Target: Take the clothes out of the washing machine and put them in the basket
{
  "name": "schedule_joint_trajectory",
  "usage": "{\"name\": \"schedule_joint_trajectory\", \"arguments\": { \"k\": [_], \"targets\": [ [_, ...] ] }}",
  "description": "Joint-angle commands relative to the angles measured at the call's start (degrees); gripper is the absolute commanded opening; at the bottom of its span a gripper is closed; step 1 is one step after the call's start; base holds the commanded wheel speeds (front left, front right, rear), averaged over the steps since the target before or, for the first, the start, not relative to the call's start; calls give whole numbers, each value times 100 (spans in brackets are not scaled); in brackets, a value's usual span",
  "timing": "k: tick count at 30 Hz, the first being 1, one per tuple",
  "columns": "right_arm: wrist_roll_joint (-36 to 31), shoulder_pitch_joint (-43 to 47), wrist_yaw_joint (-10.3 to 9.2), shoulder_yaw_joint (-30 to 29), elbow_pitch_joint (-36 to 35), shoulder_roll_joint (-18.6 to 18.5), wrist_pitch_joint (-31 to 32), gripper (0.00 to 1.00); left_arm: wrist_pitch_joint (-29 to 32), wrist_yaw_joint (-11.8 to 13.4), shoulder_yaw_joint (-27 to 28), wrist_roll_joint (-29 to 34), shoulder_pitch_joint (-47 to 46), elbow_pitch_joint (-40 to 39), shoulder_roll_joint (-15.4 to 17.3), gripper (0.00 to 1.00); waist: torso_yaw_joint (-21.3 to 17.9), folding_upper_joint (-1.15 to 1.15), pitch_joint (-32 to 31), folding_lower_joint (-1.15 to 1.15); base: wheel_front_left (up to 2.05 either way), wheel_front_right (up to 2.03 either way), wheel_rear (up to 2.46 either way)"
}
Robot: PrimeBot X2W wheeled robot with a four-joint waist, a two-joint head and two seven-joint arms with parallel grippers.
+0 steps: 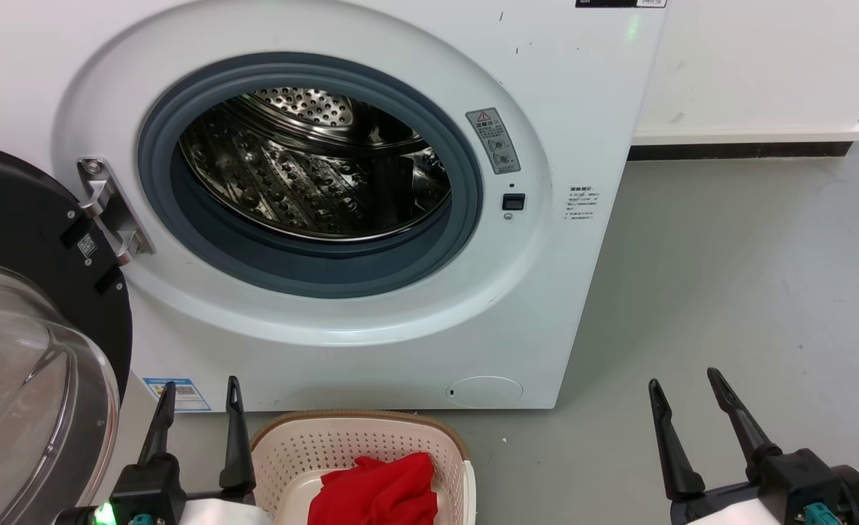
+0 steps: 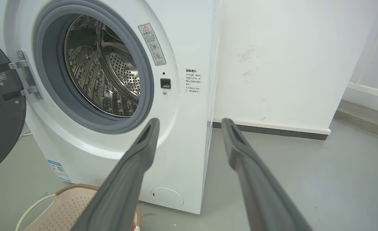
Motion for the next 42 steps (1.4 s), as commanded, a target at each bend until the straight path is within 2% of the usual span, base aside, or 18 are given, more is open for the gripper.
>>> {"name": "schedule_joint_trajectory", "arguments": {
  "k": [1,20,21,26,42],
  "targets": [
    [29,73,-6,1,-6,6,-15,100,-14,-33,32,42,62,-20,-9,100,1,0,0,0,0,0,0],
    [87,9,-6,33,-2,6,-15,100,-14,-221,99,191,-22,41,-61,100,-14,0,12,0,0,0,0],
    [57,0,0,31,1,0,0,0,0,-217,97,184,-4,34,-53,0,-15,0,12,0,0,0,0],
    [82,69,1,48,230,0,16,0,46,-216,99,150,33,310,-80,0,-17,0,14,1,0,0,0],
    [2100,-208,0,-10,428,-121,333,0,493,-393,207,-1718,-239,513,-79,0,-7,0,21,1,0,0,0]
  ]
}}
